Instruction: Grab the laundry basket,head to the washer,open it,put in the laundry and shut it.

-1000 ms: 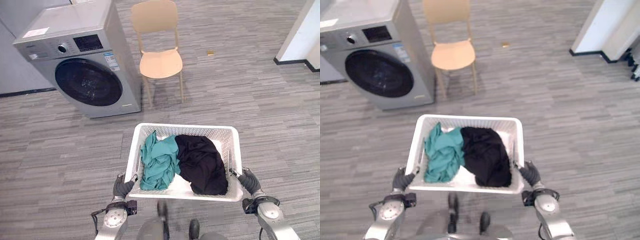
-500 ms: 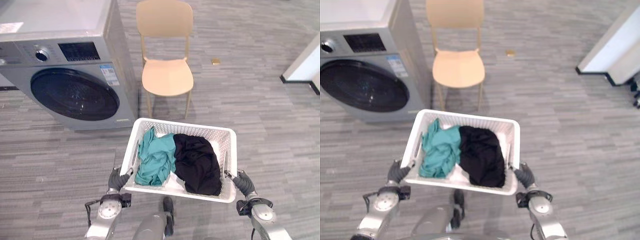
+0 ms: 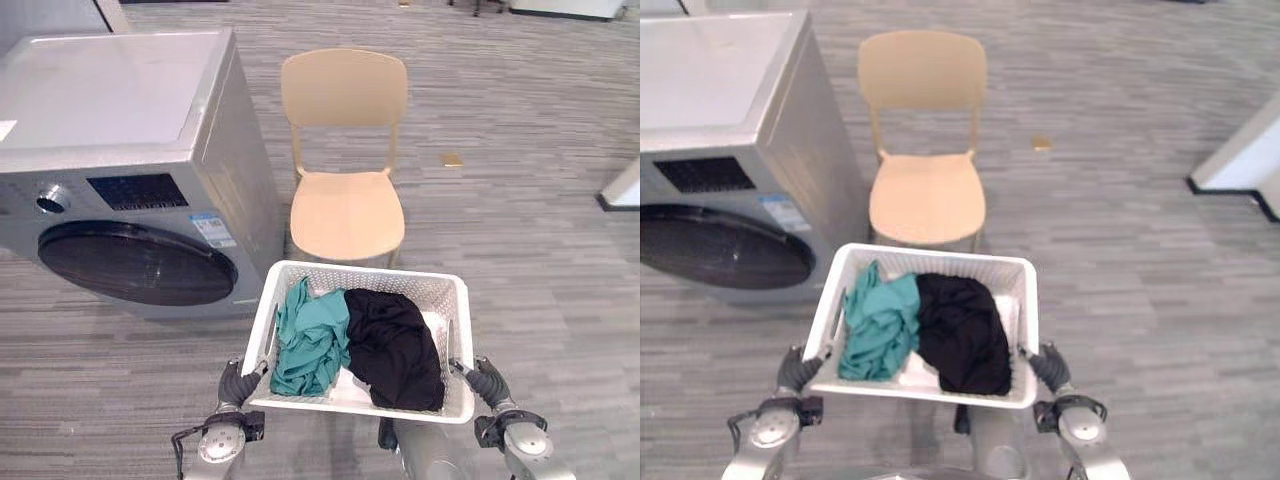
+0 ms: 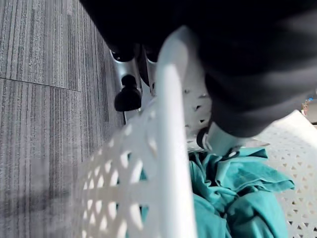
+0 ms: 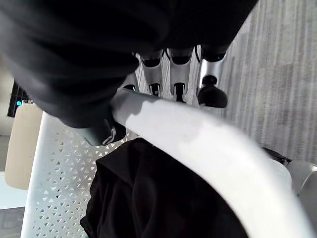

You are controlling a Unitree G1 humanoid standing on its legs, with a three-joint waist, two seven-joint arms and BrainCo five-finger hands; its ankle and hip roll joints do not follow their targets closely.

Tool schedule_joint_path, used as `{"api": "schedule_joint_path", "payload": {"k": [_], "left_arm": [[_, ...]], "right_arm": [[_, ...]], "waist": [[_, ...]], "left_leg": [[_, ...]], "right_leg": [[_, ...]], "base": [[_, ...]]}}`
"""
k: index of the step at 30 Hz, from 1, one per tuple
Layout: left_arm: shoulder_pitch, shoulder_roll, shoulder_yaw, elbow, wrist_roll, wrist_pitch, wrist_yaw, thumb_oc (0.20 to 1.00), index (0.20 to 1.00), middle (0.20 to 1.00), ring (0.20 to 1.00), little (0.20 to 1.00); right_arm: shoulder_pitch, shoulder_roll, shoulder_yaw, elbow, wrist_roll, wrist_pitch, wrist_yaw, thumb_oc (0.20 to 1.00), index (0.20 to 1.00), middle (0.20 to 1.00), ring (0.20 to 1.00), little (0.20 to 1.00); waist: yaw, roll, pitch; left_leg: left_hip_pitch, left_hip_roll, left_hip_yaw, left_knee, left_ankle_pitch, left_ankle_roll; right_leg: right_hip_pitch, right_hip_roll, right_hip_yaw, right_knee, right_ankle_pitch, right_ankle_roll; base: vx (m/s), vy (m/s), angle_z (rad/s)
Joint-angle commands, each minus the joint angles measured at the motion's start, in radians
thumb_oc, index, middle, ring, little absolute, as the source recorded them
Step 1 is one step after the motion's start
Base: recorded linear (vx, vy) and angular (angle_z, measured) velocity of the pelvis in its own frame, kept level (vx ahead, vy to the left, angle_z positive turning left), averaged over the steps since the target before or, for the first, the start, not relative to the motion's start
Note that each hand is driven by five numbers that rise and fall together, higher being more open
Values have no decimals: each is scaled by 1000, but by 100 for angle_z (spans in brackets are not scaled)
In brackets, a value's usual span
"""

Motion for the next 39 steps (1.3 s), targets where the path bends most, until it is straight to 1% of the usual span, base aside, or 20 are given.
{"api": "schedule_joint_path", "payload": {"k": [1,2,3,4,5,6,8,10,11,14,15,17,22,28,31,34,35,36,38,39], "left_arm": [[-29,10,-9,-127,-65,-101,-98,200,200,200,200,200],[-39,5,-17,-126,-71,-99,-95,200,200,200,200,200],[-40,5,-23,-128,-79,-96,-99,200,200,200,200,200],[-40,4,-30,-134,-83,-94,-100,200,200,200,200,200],[-39,1,-32,-139,-92,-96,-100,200,200,200,200,200],[-41,3,-35,-142,-96,-94,-105,200,200,200,200,200],[-53,2,-42,-143,-104,-87,-108,200,200,200,200,200],[-70,3,-49,-141,-100,-86,-105,200,200,200,200,200],[-70,3,-50,-141,-100,-86,-105,200,200,200,200,200],[-91,6,-54,-138,-94,-88,-93,200,200,200,200,200],[-95,5,-55,-137,-95,-89,-90,200,200,200,200,200],[-90,1,-60,-133,-85,-87,-94,200,200,200,200,200],[-77,14,-63,-137,-72,-87,-98,200,200,200,200,200],[-189,46,-85,-104,-18,-106,-42,200,200,200,200,200],[-267,43,-113,-64,-11,-114,-7,200,200,200,200,200],[-468,24,-175,64,-3,-126,77,200,200,200,200,200],[-589,4,-201,160,-20,-134,121,200,200,200,200,200],[-593,4,-201,163,-20,-136,122,200,200,200,200,200],[-775,0,-233,318,-50,-142,173,200,200,200,200,200],[-776,0,-232,319,-50,-142,173,200,200,200,200,200]], "right_arm": [[-61,57,-33,-156,109,-136,88,200,200,200,200,200],[-59,52,-38,-152,108,-137,85,200,200,200,200,200],[-60,44,-46,-153,113,-136,83,200,200,200,200,200],[-62,37,-48,-154,127,-145,79,200,200,200,200,200],[-60,25,-53,-155,140,-147,74,200,200,200,200,200],[-61,16,-60,-154,139,-140,71,200,200,200,200,200],[-68,2,-61,-147,132,-138,57,200,200,200,200,200],[-77,-14,-75,-153,127,-141,44,200,200,200,200,200],[-77,-14,-75,-153,127,-141,44,200,200,200,200,200],[-93,-22,-74,-143,120,-143,25,200,200,200,200,200],[-96,-23,-72,-138,119,-144,21,200,200,200,200,200],[-96,-17,-73,-128,97,-139,18,200,200,200,200,200],[-104,-13,-59,-105,16,-130,8,200,200,200,200,200],[-199,1,-4,-19,-55,-123,-38,200,200,200,200,200],[-264,4,22,23,-63,-125,-67,200,200,200,200,200],[-439,10,88,105,-58,-124,-132,200,200,200,200,200],[-551,20,124,180,-43,-122,-168,200,200,200,200,200],[-554,20,124,183,-43,-123,-168,200,200,200,200,200],[-715,30,166,300,-12,-118,-210,200,200,200,200,200],[-716,30,166,301,-12,-119,-210,200,200,200,200,200]], "waist": [[-18,-36,-34],[-25,-22,-39],[-29,-18,-44],[-30,-14,-43],[-30,-8,-38],[-27,-16,-37],[-16,-32,-27],[2,-48,-10],[1,-49,-11],[21,-35,15],[24,-32,21],[23,-27,17],[27,-36,-3],[27,-56,-7],[18,-57,4],[9,-56,37],[9,-56,50],[9,-56,50],[11,-59,82],[11,-59,82]], "left_leg": [[-78,70,-35,58,-18,-19],[-87,103,-34,118,2,-47],[-113,119,-30,171,31,-63],[-152,136,-36,259,74,-75],[-178,160,-33,323,122,-88],[-212,170,-23,360,155,-86],[-283,166,-12,352,136,-65],[-360,155,8,250,92,-54],[-360,154,8,248,94,-53],[-425,154,-5,116,186,-74],[-432,156,-6,105,197,-78],[-407,159,3,82,186,-73],[-367,136,19,59,159,-53],[-366,118,70,38,137,-26],[-386,114,78,31,141,-24],[-485,110,81,36,157,-22],[-548,109,78,48,169,-22],[-552,109,78,50,169,-22],[-610,115,68,69,184,-27],[-610,115,68,70,184,-27]], "right_leg": [[135,-79,30,-52,90,143],[149,-71,26,-34,87,130],[160,-77,9,-36,85,123],[173,-75,-1,-37,77,109],[205,-58,-2,-43,56,90],[227,-60,-7,-52,37,81],[268,-62,-6,-71,5,71],[307,-74,-4,-83,-27,75],[307,-75,-5,-83,-28,76],[335,-65,1,-75,-52,74],[341,-63,4,-69,-61,74],[362,-60,12,-60,-76,80],[383,-77,63,-80,-59,98],[338,-98,115,-82,-38,121],[298,-104,128,-76,-28,125],[172,-109,147,-51,-2,125],[107,-111,149,-34,11,123],[103,-111,149,-32,11,123],[51,-113,143,-17,22,119],[51,-113,143,-17,21,119]], "base": [[460,-228,74],[388,-233,84],[336,-221,86],[303,-199,45],[294,-188,22],[273,-159,6],[232,-99,6],[242,-20,-9],[168,34,-4],[118,75,-7],[131,116,-12],[169,162,-22],[143,158,-30],[39,83,-25],[-53,20,-22],[-210,-4,-14],[-187,-18,-12],[-151,-33,-13],[-86,-60,-10],[-60,-62,-3]]}}
